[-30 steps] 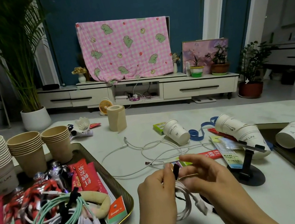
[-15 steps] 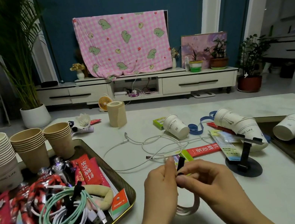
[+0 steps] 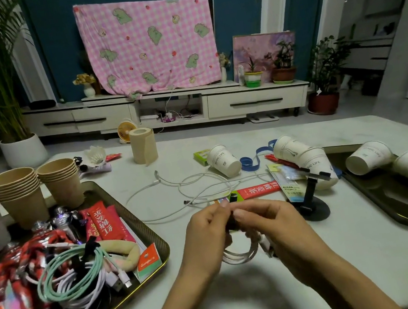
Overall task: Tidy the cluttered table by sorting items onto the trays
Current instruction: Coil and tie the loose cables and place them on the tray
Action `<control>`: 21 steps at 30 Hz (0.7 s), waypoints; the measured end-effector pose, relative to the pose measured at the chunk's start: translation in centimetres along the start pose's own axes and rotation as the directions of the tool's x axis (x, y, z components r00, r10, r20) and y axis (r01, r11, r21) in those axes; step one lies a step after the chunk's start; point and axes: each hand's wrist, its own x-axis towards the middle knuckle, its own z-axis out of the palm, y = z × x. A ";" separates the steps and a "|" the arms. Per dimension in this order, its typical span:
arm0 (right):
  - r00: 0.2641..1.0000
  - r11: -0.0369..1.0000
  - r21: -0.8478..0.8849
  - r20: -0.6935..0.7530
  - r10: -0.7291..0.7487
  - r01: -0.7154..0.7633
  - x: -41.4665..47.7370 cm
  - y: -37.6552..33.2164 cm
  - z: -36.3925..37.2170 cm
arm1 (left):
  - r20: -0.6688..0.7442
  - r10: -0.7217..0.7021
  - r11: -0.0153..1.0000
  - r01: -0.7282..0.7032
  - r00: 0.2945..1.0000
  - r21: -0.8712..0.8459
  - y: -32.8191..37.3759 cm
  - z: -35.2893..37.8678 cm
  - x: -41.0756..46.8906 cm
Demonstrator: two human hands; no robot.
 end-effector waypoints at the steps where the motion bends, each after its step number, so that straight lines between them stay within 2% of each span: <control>1: 1.000 1.000 0.014 -0.008 0.023 -0.023 0.1 0.0 -0.1 | -0.002 0.004 1.000 -0.004 1.000 0.013 0.0 0.1 0.0; 3: 0.996 0.999 0.034 -0.075 0.045 -0.042 0.5 0.3 -0.1 | -0.011 0.030 0.995 -0.029 0.999 0.096 -0.1 0.3 -0.1; 7: 0.974 0.965 0.241 -0.174 0.144 -0.100 1.5 0.9 0.4 | -0.073 0.099 0.950 -0.072 0.992 0.305 -0.3 0.6 -0.1; 11: 0.953 0.975 0.217 -0.285 0.106 -0.044 1.6 1.3 0.8 | -0.129 0.207 0.890 -0.132 0.970 0.436 -0.5 0.8 -0.7; 13: 0.941 0.986 0.167 -0.337 0.033 0.025 1.6 1.4 1.1 | -0.185 0.270 0.870 -0.157 0.945 0.468 -0.3 0.9 -0.9; 15: 0.943 0.989 0.105 -0.328 -0.063 0.103 1.6 1.4 1.5 | -0.232 0.273 0.872 -0.138 0.934 0.470 -0.1 0.7 -0.8; 17: 0.942 0.980 0.082 -0.301 -0.147 0.180 1.4 1.5 1.9 | -0.257 0.207 0.903 -0.084 0.944 0.422 0.0 0.4 -0.4; 19: 0.924 0.960 0.008 -0.274 -0.268 0.281 1.0 1.9 2.1 | -0.267 0.107 0.958 -0.027 0.958 0.286 0.1 0.2 -0.1; 21: 0.892 0.911 -0.143 -0.195 -0.409 0.387 0.6 2.2 2.2 | -0.279 0.021 0.985 0.029 0.960 0.172 0.3 0.1 0.0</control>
